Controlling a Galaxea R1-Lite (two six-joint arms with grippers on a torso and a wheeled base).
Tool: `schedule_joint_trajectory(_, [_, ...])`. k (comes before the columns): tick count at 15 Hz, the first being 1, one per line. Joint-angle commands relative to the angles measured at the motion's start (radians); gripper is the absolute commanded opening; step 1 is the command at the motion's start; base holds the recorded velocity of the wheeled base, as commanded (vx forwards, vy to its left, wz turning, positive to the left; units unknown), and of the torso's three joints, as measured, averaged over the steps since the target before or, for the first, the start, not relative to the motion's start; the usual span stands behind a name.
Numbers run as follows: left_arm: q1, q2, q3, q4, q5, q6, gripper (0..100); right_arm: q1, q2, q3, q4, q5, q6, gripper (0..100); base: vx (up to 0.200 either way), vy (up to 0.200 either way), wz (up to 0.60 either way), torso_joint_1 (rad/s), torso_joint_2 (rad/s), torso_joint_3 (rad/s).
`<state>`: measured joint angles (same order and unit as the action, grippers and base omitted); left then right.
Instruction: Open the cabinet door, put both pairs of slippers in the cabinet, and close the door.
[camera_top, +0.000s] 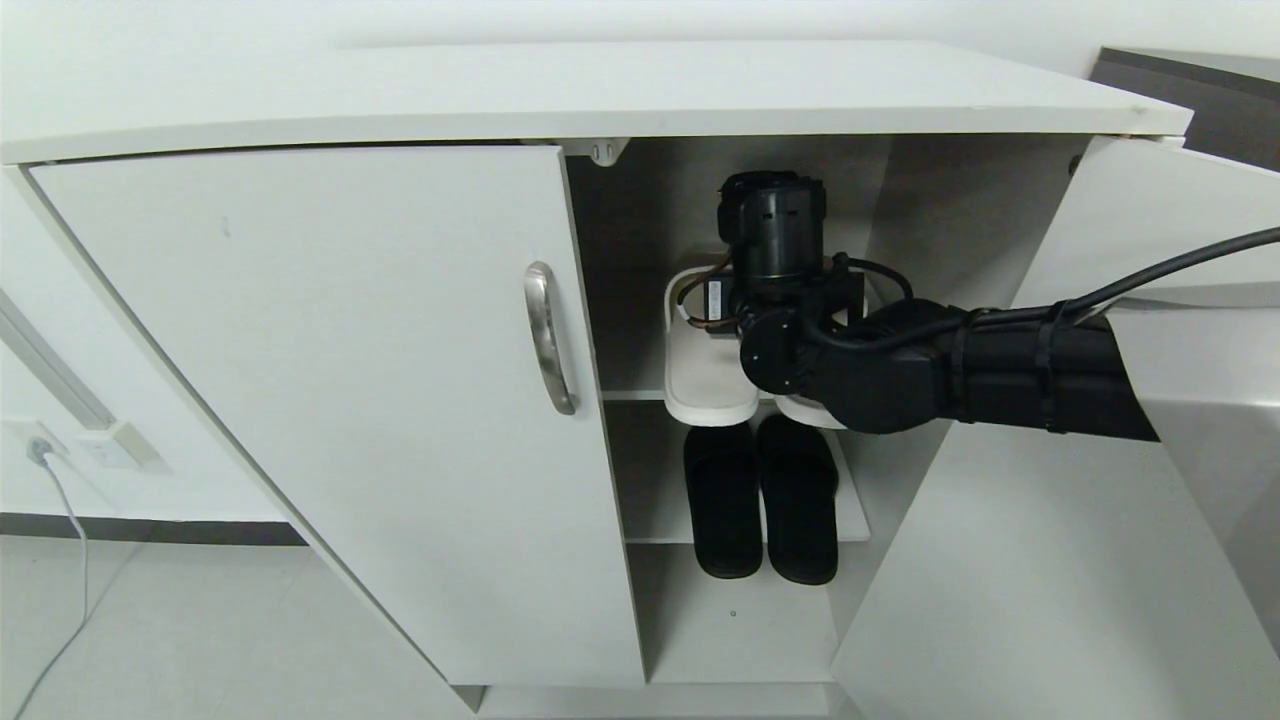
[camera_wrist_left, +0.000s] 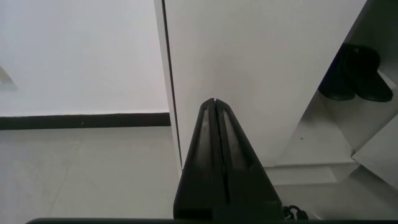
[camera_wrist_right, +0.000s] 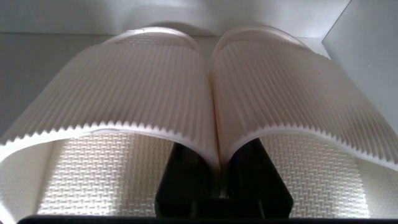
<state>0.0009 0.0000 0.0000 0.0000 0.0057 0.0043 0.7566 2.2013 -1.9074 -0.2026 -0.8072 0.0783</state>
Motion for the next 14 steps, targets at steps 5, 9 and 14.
schedule_joint_trajectory(5, [0.001, 0.000, 0.000, 0.000, 0.000, 0.000, 0, -0.002, 0.012, 0.001, -0.001, 0.000, 0.001, 0, 0.000, 0.000, 0.00, 0.000, 0.00, 0.000])
schedule_joint_trajectory(9, [0.001, 0.000, 0.000, 0.000, 0.002, 0.000, 0, -0.002, 0.012, 0.001, -0.001, -0.001, 0.001, 100, 0.000, 0.000, 0.00, 0.000, 0.00, 0.000])
schedule_joint_trajectory(14, [0.001, 0.000, 0.000, 0.000, 0.002, 0.000, 0, 0.024, -0.037, 0.071, -0.008, -0.009, 0.006, 100, 0.000, 0.000, 0.00, 0.000, 0.00, 0.000])
